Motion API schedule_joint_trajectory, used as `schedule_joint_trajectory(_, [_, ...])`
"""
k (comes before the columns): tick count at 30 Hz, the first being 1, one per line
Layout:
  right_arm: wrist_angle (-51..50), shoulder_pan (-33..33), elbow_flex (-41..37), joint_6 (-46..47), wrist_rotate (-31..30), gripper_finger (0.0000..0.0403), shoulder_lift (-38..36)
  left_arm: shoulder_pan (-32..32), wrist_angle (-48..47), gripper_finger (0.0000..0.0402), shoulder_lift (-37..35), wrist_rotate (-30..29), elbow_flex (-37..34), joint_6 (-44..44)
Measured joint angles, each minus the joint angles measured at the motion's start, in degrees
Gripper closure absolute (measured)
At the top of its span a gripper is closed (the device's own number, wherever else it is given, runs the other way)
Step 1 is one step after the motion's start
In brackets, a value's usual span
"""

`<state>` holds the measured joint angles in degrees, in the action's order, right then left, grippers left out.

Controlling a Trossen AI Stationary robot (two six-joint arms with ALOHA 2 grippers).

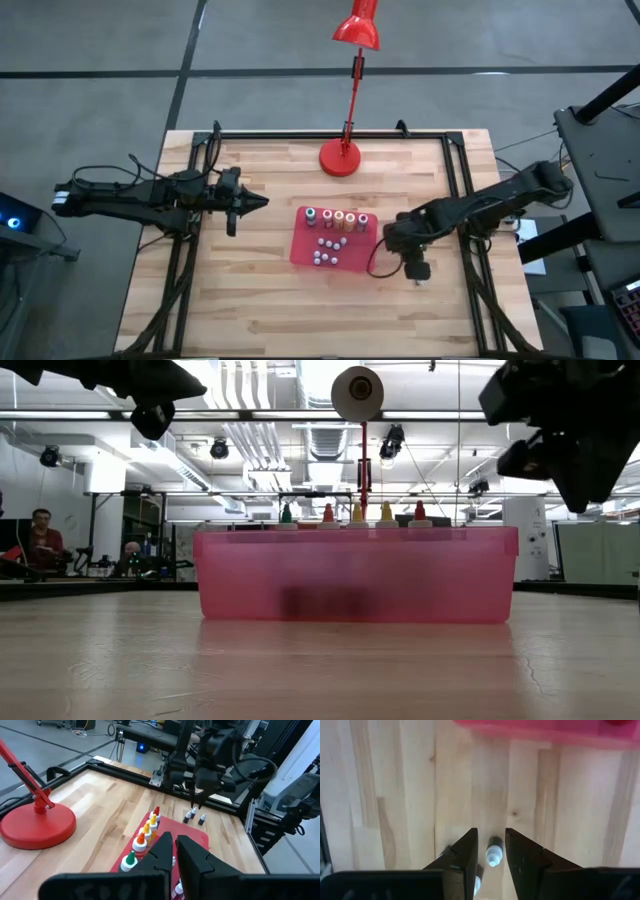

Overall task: Pick & Place food coloring
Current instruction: Put the small green food coloring bottle into the red bin

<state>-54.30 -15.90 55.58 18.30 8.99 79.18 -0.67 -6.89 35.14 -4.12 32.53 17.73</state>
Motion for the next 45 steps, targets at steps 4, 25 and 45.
schedule_joint_trajectory(4, [3.91, 0.02, -5.12, 2.89, -0.15, 0.0318, -5.31, 0.0, 0.04, 0.0402, 0.0, 0.0, 0.0, 0.0])
schedule_joint_trajectory(25, [6.27, -0.76, -11.21, -0.44, -0.07, 0.0189, -7.49, 0.0, -0.84, 0.0402, 0.0, 0.0, -0.01, 0.08])
schedule_joint_trajectory(45, [7.69, -1.74, -16.57, 4.38, 0.08, 0.0177, -6.64, -0.01, -1.03, 0.0402, 0.0, -0.02, 0.0, 0.54])
